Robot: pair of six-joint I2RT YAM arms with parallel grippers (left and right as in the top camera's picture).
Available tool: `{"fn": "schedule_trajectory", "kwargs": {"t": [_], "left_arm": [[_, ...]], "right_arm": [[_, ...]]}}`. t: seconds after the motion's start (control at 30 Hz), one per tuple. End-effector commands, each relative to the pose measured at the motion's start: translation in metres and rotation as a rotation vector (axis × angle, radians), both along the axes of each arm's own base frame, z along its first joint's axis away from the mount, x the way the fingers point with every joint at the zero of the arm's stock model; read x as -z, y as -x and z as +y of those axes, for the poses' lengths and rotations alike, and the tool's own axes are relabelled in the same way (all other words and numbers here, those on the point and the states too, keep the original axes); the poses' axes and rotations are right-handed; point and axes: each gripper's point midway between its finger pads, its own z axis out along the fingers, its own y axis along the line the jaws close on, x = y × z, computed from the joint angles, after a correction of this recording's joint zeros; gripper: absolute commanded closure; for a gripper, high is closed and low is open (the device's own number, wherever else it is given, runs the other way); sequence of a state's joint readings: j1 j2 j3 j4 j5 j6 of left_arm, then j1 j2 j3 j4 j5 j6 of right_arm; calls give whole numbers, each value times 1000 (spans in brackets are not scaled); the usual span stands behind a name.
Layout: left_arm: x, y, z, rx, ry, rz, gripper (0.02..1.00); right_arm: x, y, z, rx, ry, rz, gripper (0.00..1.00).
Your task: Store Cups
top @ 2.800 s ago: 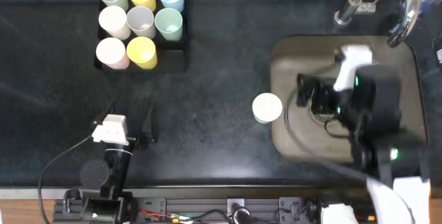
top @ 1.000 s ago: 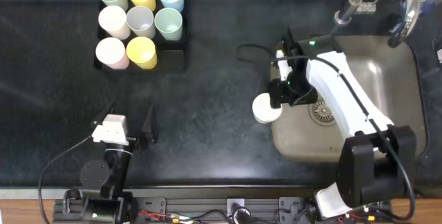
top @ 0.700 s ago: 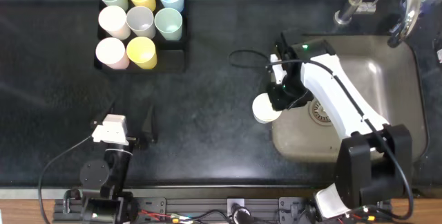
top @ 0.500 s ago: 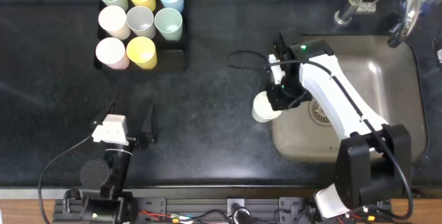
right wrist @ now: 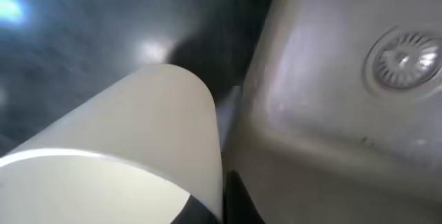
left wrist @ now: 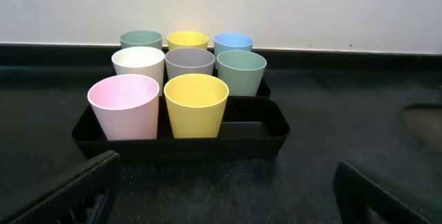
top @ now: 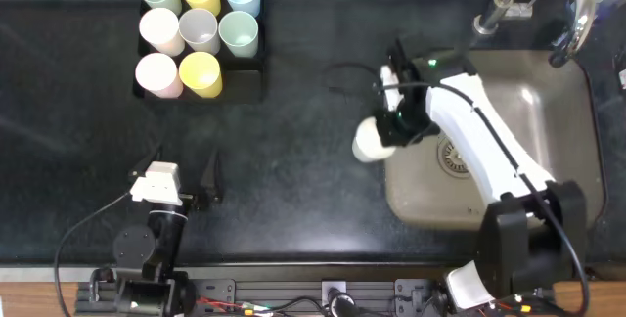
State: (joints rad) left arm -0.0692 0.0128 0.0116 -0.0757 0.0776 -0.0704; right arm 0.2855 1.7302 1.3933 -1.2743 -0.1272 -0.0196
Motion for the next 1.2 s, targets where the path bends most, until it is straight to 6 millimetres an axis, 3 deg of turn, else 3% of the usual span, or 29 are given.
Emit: {"fn": "schedule_trajectory", "kwargs": {"t": [0.03,0.13,0.23,0.3,0.4,0.53,0.77,0.9,1.2], "left_arm": [[0,0,2,-8,-18,-8,18],[0,0,2,-8,-18,-8,18],[0,0,2,-8,-18,-8,18],[0,0,2,-8,-18,-8,18],[0,0,2,-8,-18,-8,18],[0,0,2,-8,-18,-8,20],[0,0,2,-8,-18,-8,18],[0,0,2,-8,-18,-8,18],[0,0,2,-8,-18,-8,18]], "right_arm": [[-103,-52,34,39,-154,-301,961],[-155,-75,58,51,-246,-428,961],[-194,-89,84,46,-316,-524,961],[-210,-94,104,29,-353,-560,961],[-218,-94,135,1,-393,-567,961],[-200,-93,167,-39,-401,-521,961],[-145,-93,199,-85,-354,-413,958],[-122,-92,208,-98,-329,-366,961],[-95,-88,221,-137,-298,-322,956]]}}
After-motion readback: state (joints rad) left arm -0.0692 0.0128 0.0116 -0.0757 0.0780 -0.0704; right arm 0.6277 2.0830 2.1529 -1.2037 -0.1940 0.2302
